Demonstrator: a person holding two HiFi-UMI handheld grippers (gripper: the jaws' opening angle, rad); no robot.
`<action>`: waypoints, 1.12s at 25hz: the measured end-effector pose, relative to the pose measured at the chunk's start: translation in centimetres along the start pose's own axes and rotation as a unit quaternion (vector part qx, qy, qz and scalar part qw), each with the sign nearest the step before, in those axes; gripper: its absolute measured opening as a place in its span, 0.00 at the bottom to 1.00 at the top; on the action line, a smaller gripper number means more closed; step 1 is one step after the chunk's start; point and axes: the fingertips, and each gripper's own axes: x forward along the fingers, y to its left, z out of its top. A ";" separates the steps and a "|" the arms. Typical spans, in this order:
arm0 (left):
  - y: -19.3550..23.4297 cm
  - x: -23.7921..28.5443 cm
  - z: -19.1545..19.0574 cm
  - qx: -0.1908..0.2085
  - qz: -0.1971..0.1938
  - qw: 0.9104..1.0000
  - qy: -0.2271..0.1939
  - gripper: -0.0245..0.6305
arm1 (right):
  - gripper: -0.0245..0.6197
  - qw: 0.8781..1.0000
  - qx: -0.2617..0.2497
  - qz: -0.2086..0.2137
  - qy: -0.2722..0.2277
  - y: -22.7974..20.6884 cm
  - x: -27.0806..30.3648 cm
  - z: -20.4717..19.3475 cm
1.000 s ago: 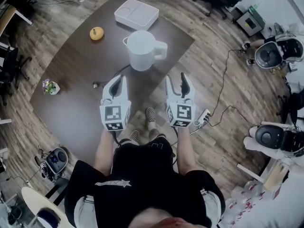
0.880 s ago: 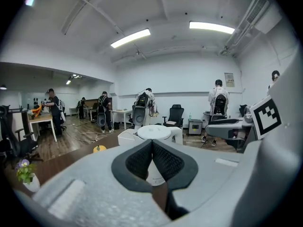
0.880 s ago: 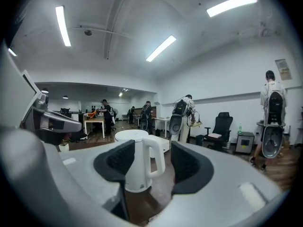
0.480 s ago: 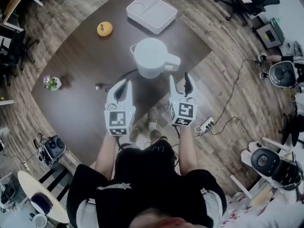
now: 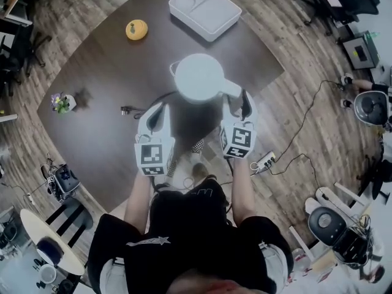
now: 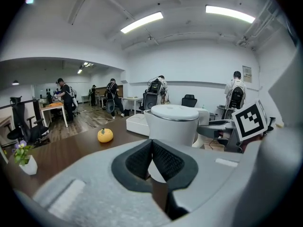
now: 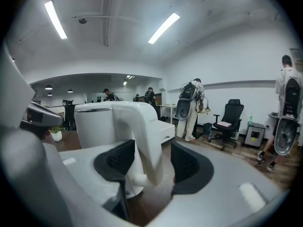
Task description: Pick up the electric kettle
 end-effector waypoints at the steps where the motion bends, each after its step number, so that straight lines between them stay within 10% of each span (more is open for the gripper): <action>1: 0.2 0.1 -0.1 -0.004 0.002 1.000 0.002 0.05 | 0.40 1.000 -0.001 0.000 0.001 0.0 0.4 -0.1; 28: 3.6 2.3 -2.6 -0.041 0.075 0.996 0.040 0.05 | 0.40 0.999 -0.049 0.011 -0.011 -1.8 7.9 0.4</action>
